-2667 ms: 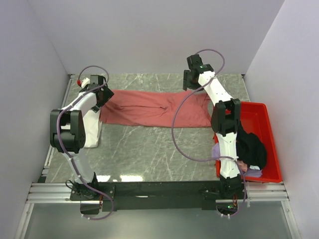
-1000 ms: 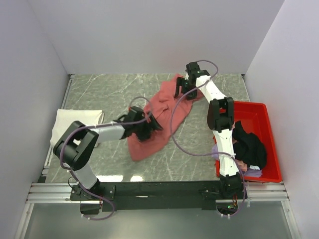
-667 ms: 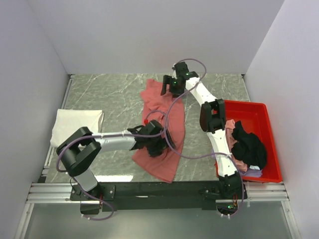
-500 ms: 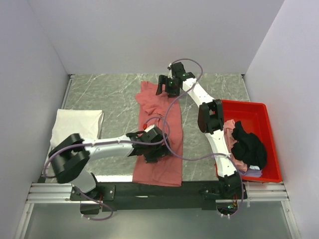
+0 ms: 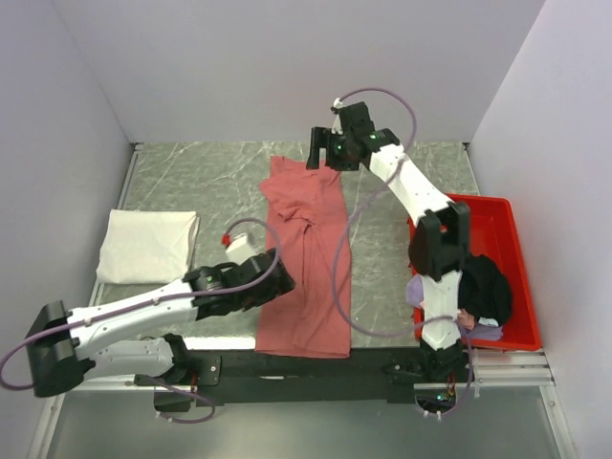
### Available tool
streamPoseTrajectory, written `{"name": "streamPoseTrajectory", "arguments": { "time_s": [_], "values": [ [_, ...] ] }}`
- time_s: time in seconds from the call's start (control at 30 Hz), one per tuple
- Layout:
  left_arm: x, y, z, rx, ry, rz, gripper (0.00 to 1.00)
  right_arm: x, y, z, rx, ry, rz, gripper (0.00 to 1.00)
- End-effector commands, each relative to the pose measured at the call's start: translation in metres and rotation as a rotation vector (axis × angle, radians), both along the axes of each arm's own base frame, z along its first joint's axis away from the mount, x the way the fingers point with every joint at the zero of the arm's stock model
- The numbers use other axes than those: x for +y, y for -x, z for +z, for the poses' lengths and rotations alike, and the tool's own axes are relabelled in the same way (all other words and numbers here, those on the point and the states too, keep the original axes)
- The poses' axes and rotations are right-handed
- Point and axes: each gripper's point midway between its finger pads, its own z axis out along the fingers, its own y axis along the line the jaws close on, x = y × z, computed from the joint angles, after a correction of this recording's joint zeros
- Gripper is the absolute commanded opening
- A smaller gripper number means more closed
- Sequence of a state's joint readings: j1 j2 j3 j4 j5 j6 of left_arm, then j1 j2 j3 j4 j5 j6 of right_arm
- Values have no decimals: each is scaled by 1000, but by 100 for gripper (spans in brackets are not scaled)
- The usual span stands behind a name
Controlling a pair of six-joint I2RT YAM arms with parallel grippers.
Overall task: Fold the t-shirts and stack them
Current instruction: Fold the tshirt
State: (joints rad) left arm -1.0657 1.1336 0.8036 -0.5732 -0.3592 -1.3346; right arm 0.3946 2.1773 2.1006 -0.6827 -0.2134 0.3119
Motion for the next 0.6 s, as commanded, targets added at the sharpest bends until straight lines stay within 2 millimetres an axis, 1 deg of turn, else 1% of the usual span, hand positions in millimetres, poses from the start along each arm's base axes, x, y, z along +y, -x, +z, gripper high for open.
{"name": "streamPoseTrajectory", "arguments": {
  "time_s": [0.0, 0.03, 0.07, 0.1, 0.13, 0.17, 0.2, 0.23, 0.27, 0.3, 0.33, 0.37, 0.4, 0.43, 0.5, 0.57],
  "values": [
    [62, -3, -15, -32, -114, 208, 100, -3, 30, 28, -90, 44, -16, 94],
    [70, -2, -18, -33, -113, 230, 99, -8, 46, 21, -78, 61, -16, 94],
    [79, 1, -21, -44, -92, 246, 100, -3, 53, 19, -91, 66, -12, 94],
    [85, -2, -22, -45, -80, 266, 99, -4, 60, 14, -81, 70, -28, 94],
    [89, -3, -23, -51, -65, 278, 99, -5, 73, 4, -68, 81, -27, 94],
    [92, -4, -24, -68, -38, 268, 99, 0, 83, -1, -56, 84, -14, 94],
    [98, -8, -24, -64, -20, 288, 99, 0, 89, -7, -43, 91, -31, 94],
    [103, -8, -31, -59, -22, 293, 99, -2, 98, -19, -23, 106, -31, 94],
    [103, -12, -26, -83, 6, 289, 100, 3, 106, -26, -13, 118, -22, 94],
    [107, -15, -28, -75, 21, 304, 99, 2, 108, -30, -11, 133, -45, 94],
    [108, -17, -29, -74, 30, 303, 99, 2, 112, -41, 0, 155, -46, 94],
    [108, -20, -32, -80, 37, 295, 99, 6, 116, -46, 6, 169, -40, 94],
    [112, -24, -34, -74, 44, 317, 99, 10, 119, -52, 18, 180, -38, 94],
    [111, -24, -40, -56, 35, 309, 100, 13, 120, -62, 38, 196, -34, 94],
    [117, -29, -44, -43, 8, 327, 99, 16, 119, -70, 54, 209, -44, 94],
    [119, -33, -45, -35, -27, 325, 99, 19, 116, -82, 78, 233, -46, 94]
  ]
}}
